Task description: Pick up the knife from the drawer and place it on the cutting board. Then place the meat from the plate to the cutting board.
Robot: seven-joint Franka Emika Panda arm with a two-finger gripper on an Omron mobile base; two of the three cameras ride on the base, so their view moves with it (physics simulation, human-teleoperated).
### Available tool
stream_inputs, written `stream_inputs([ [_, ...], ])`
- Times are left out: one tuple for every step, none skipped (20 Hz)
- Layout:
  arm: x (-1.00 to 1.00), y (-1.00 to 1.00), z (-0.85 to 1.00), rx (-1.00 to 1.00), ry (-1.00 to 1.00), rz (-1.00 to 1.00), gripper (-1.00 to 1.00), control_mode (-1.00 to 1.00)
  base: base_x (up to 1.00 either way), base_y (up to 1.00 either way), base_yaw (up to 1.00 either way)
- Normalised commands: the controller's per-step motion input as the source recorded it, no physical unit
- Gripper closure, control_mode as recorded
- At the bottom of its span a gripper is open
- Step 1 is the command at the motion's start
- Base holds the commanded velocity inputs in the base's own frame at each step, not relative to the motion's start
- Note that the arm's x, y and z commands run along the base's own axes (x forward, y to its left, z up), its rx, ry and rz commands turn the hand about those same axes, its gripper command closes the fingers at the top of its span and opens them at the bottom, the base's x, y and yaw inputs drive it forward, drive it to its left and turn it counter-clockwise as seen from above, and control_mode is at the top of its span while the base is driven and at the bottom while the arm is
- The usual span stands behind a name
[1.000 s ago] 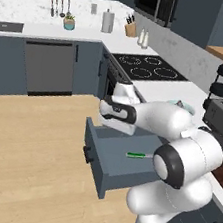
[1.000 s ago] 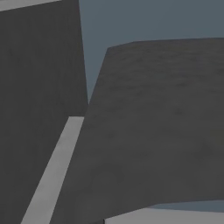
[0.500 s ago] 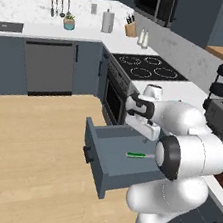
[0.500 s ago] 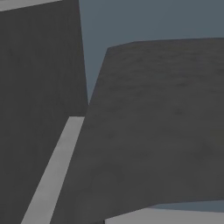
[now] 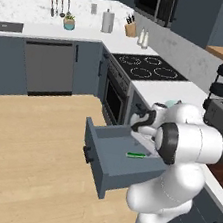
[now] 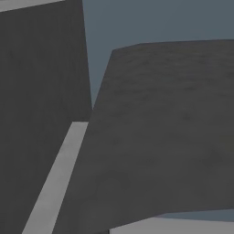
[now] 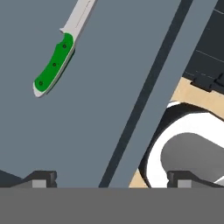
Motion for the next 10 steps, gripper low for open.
stream_inputs([
  [0.42, 0.0, -0.27, 0.0, -0.08, 0.0, -1.0, -1.0, 0.0, 0.0, 0.0],
  [0.37, 0.0, -0.21, 0.0, -0.09, 0.0, -1.0, -1.0, 0.0, 0.0, 0.0],
  [0.31, 0.0, -0.19, 0.0, -0.07, 0.0, -1.0, -1.0, 0.0, 0.0, 0.0],
  [0.11, -0.11, -0.35, -0.02, -0.01, 0.0, -1.0, -1.0, 0.0, 0.0, 0.0],
  [0.0, -0.29, -0.62, -0.13, 0.0, -0.04, -1.0, -1.0, 0.0, 0.0, 0.0],
  [0.01, -0.38, -0.54, -0.11, 0.0, -0.05, -1.0, -1.0, 0.0, 0.0, 0.0],
  [0.29, -0.36, -0.29, 0.0, 0.0, -0.07, -1.0, -1.0, 0.0, 0.0, 0.0],
  [0.45, -0.26, -0.14, 0.0, 0.0, -0.05, -1.0, -1.0, 0.0, 0.0, 0.0],
  [0.54, -0.3, -0.13, 0.0, 0.0, -0.07, -1.0, -1.0, 0.0, 0.0, 0.0],
  [0.51, -0.29, -0.11, 0.0, 0.0, -0.07, -1.0, -1.0, 0.0, 0.0, 0.0],
])
